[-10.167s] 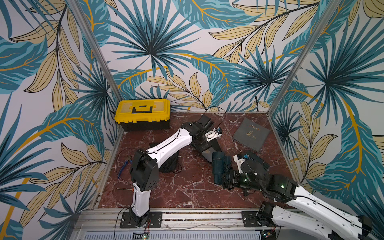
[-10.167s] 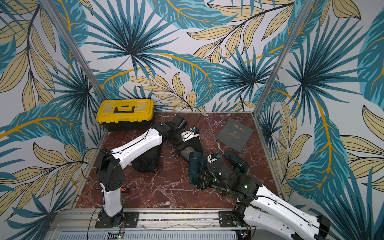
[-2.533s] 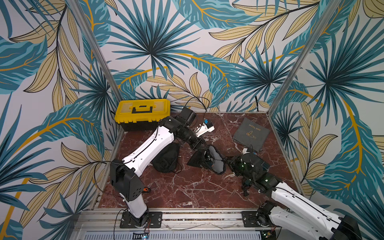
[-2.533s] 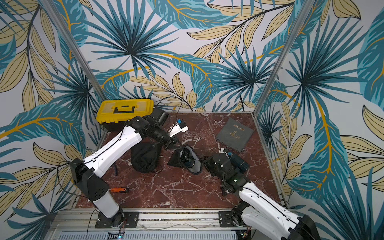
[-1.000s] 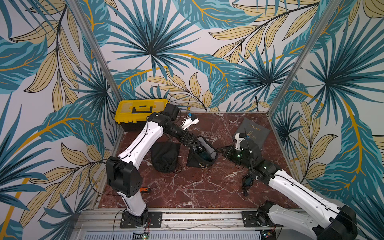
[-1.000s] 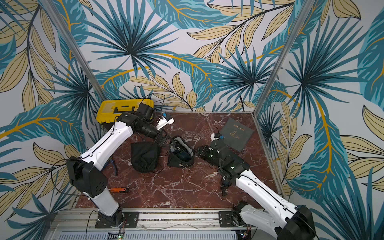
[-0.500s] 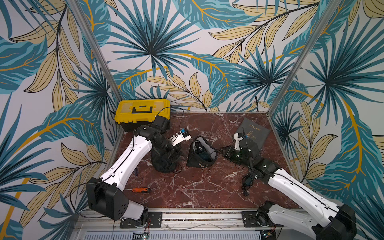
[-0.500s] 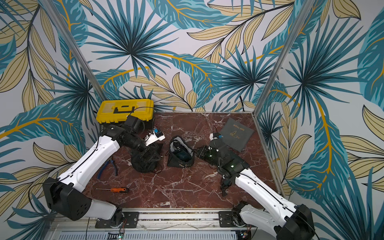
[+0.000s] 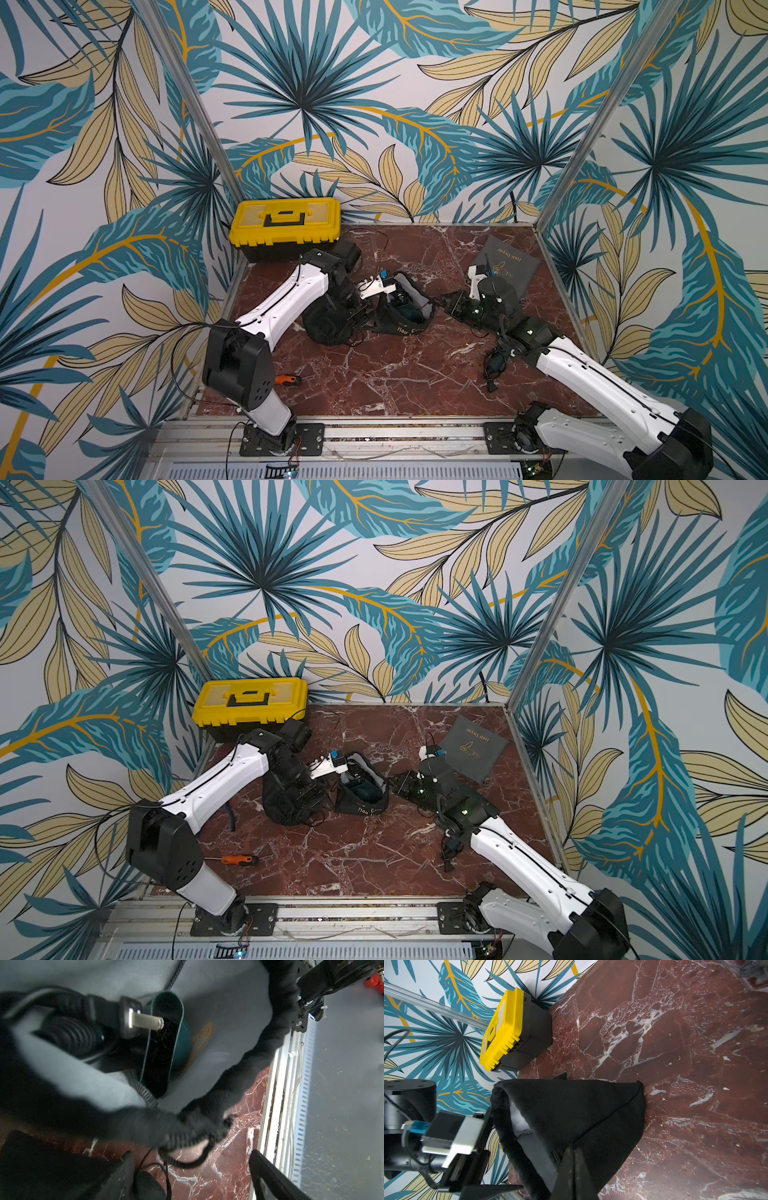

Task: Pack away hair dryers
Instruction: Pull the drawstrings on both sides of the drawstring bag.

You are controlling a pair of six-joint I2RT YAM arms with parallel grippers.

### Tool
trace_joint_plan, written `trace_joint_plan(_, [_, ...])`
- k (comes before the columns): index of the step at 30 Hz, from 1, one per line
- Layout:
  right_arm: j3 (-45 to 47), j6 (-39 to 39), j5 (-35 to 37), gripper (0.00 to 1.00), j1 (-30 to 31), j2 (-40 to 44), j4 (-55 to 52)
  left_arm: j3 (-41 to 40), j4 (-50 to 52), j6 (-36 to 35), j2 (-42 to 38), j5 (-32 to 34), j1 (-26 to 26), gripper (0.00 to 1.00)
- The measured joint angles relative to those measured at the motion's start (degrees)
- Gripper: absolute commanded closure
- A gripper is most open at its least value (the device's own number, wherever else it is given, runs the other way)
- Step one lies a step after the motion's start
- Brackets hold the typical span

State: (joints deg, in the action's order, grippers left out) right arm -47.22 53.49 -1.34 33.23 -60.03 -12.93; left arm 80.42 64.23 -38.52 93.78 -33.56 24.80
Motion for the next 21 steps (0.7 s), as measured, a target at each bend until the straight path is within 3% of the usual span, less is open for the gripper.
trace_joint_plan(13, [-0.04, -0.39, 0.02, 1.0, 0.0, 0.68, -0.87, 0.0, -7.8, 4.66, -1.11, 2.89, 0.24, 0.46])
trace_joint_plan(21, [-0.09, -0.61, 0.02, 1.0, 0.0, 0.68, -1.16, 0.0, -8.52, 5.25, -1.11, 2.62, 0.31, 0.9])
